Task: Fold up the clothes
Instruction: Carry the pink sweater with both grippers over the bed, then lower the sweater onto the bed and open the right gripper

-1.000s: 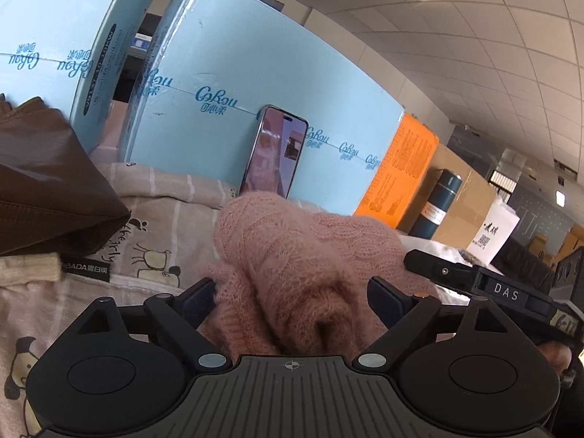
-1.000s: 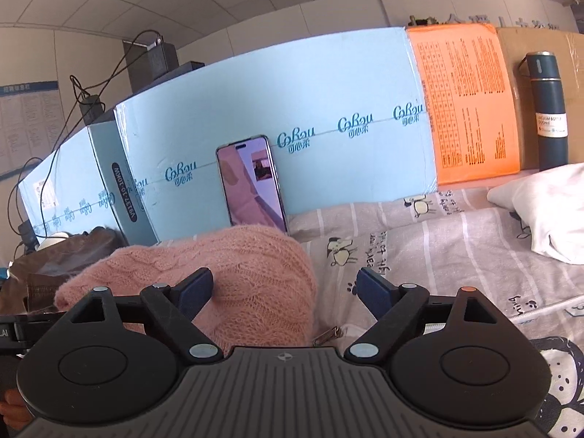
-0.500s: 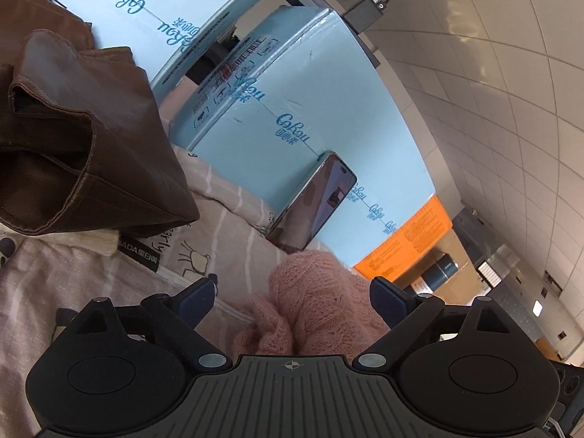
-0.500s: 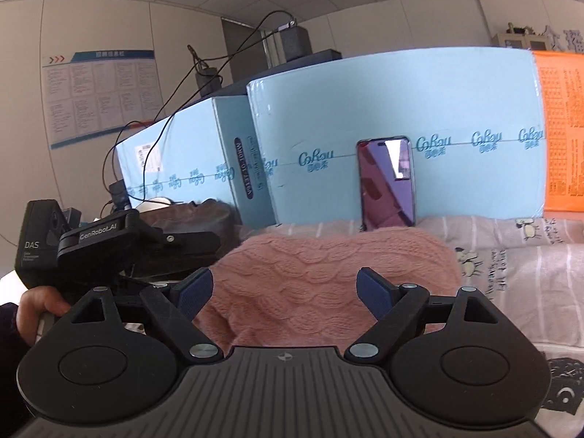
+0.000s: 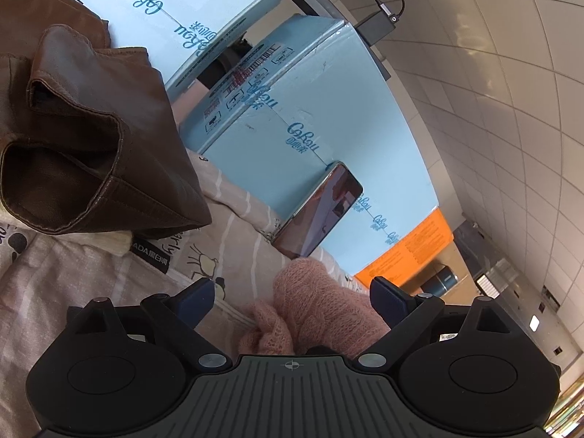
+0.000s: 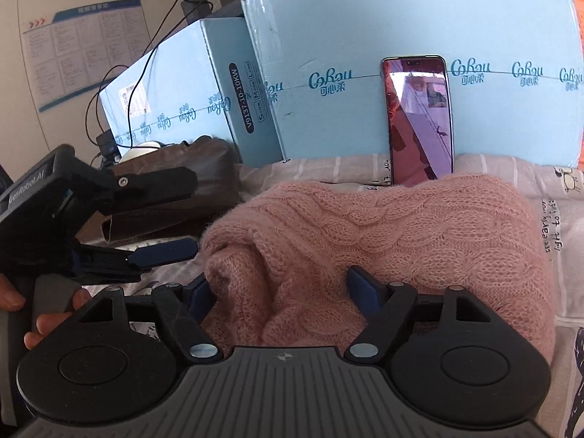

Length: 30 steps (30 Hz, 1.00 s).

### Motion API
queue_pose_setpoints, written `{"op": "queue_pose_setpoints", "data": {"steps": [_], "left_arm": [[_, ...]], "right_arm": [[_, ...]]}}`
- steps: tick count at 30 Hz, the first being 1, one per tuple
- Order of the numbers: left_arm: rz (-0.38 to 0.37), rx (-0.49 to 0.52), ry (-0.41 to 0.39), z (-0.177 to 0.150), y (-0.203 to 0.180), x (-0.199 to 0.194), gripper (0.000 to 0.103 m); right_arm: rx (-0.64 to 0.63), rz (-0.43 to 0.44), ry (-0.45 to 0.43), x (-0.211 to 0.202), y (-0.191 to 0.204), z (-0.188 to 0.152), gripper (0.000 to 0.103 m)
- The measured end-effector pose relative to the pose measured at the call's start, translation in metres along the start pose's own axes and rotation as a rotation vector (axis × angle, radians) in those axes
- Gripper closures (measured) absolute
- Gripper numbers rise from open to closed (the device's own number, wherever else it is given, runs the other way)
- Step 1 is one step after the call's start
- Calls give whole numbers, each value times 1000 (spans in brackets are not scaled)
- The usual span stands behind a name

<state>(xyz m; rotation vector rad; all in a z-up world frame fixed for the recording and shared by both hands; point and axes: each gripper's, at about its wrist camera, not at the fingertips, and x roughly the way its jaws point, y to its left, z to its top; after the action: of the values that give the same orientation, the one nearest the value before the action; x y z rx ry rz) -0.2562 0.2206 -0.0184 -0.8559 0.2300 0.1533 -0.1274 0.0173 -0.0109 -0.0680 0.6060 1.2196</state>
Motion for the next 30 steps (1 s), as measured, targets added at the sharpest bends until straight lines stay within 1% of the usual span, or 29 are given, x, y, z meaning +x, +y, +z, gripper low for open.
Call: {"op": "queue_pose_setpoints", "data": {"steps": [1, 2, 3, 5, 7, 9, 13, 15, 17, 18, 19, 20, 21, 22, 24, 26, 28, 30], "left_arm": [[2, -3, 5, 0, 1, 1, 9], [5, -7, 13, -1, 2, 3, 9], [6, -13, 27, -2, 3, 6, 9], [9, -22, 61, -6, 5, 13, 9], [9, -8, 96, -10, 3, 20, 9], [7, 22, 120, -13, 0, 25, 9], [30, 107, 156, -22, -10, 34, 9], [19, 162, 181, -28, -16, 38, 10], [-13, 217, 206, -34, -23, 42, 13], [-30, 250, 219, -37, -26, 44, 21], [-36, 283, 224, -40, -30, 45, 34], [-42, 309, 230, -42, -32, 46, 43], [-48, 322, 239, -44, -34, 48, 65], [-57, 330, 244, -44, -34, 48, 83], [-79, 322, 233, -43, -33, 46, 84], [-73, 327, 175, -39, -34, 38, 85], [-64, 312, 116, -31, -32, 29, 85], [-40, 308, 70, -26, -30, 22, 85]], "right_arm": [[2, -15, -9, -2, -4, -1, 49], [5, -29, -18, -4, -7, -1, 63], [8, -34, -26, -5, -10, -1, 73], [47, -19, -45, -12, -16, -1, 79], [95, 4, -68, -20, -23, 0, 80], [112, 7, -101, -29, -26, 2, 80], [125, -13, -161, -44, -31, 3, 80], [138, -37, -194, -52, -35, 5, 80], [145, -60, -228, -59, -39, 6, 80], [144, -69, -244, -63, -40, 7, 80], [143, -78, -260, -67, -41, 8, 80], [143, -87, -276, -70, -41, 9, 80], [140, -99, -293, -74, -42, 10, 80], [137, -111, -309, -77, -42, 11, 80], [123, -138, -341, -83, -42, 13, 80], [109, -161, -374, -88, -41, 17, 80], [111, -188, -417, -97, -43, 21, 80], [126, -216, -461, -106, -47, 24, 80]]}}
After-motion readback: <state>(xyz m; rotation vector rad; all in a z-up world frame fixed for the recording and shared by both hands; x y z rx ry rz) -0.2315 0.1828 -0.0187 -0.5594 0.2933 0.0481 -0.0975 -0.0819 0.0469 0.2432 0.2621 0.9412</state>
